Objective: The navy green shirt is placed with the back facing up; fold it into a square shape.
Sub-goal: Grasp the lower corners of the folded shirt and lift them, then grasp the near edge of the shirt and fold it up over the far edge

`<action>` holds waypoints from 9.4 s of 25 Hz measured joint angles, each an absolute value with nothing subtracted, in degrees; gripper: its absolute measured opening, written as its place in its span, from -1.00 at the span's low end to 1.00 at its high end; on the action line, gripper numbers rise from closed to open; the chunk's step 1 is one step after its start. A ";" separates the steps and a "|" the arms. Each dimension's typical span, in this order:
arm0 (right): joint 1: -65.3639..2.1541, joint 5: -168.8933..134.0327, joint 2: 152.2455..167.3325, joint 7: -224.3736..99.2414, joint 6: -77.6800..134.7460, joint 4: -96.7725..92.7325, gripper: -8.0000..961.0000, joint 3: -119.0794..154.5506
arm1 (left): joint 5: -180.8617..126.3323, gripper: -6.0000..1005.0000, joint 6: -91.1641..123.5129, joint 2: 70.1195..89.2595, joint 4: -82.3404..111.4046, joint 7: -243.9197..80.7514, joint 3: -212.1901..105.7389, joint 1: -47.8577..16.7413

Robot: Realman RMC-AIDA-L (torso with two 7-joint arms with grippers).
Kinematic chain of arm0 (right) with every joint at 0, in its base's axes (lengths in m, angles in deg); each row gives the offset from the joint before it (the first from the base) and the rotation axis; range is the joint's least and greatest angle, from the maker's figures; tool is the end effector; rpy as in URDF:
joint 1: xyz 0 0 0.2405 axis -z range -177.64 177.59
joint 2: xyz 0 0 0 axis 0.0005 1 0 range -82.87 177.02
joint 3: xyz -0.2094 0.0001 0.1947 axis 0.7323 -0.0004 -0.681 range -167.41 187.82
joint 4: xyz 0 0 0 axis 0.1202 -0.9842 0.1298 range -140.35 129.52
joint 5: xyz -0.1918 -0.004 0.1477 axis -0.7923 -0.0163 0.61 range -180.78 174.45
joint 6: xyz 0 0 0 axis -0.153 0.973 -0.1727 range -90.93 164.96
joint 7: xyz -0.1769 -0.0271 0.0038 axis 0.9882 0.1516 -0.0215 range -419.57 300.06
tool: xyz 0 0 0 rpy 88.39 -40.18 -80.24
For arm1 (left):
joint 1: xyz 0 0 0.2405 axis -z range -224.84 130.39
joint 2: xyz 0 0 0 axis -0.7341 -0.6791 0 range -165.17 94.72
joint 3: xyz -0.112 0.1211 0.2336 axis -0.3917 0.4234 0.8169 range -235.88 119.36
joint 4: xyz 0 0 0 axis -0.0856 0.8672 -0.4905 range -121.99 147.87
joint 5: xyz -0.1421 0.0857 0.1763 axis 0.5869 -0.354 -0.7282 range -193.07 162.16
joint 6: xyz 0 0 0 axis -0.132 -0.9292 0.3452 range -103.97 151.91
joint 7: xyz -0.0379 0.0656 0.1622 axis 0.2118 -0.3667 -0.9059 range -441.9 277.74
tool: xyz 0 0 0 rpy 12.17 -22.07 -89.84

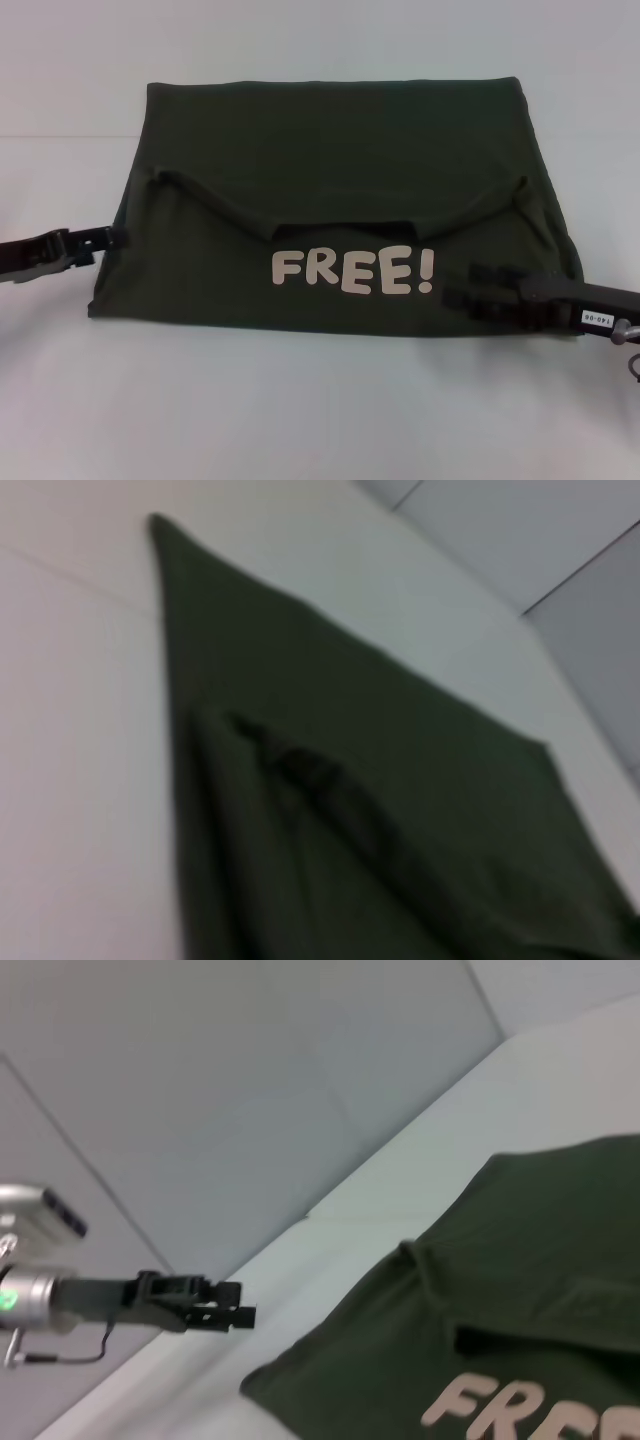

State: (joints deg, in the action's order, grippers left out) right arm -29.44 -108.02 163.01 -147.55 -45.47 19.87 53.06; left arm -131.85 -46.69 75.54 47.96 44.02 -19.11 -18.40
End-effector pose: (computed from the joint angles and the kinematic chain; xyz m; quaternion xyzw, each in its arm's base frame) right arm 0.3172 0.3795 -0.0553 -0.8730 0.3714 0.2881 0.1305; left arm -0.3784 0.4226 0.0278 -0.7312 -0.6011 -0.2256 0.2307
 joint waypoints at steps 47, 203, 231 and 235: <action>-29.10 -109.51 163.62 -147.92 -45.69 19.88 0.93 53.98 | -142.78 0.55 -39.37 78.32 48.90 46.81 -13.60 -16.91; -36.56 -148.49 155.60 -186.76 -70.35 30.64 -0.91 32.54 | -154.53 -0.90 -83.09 71.07 48.16 46.01 -39.74 -14.58; -36.33 -120.57 163.06 -182.20 -29.69 21.06 -0.91 31.05 | -136.69 -0.90 -45.00 79.78 40.61 37.65 -45.87 -15.06; -36.32 -116.57 163.75 -180.51 -29.21 21.01 -0.91 31.18 | -133.20 -0.89 -43.99 80.25 40.13 36.75 -45.84 -14.39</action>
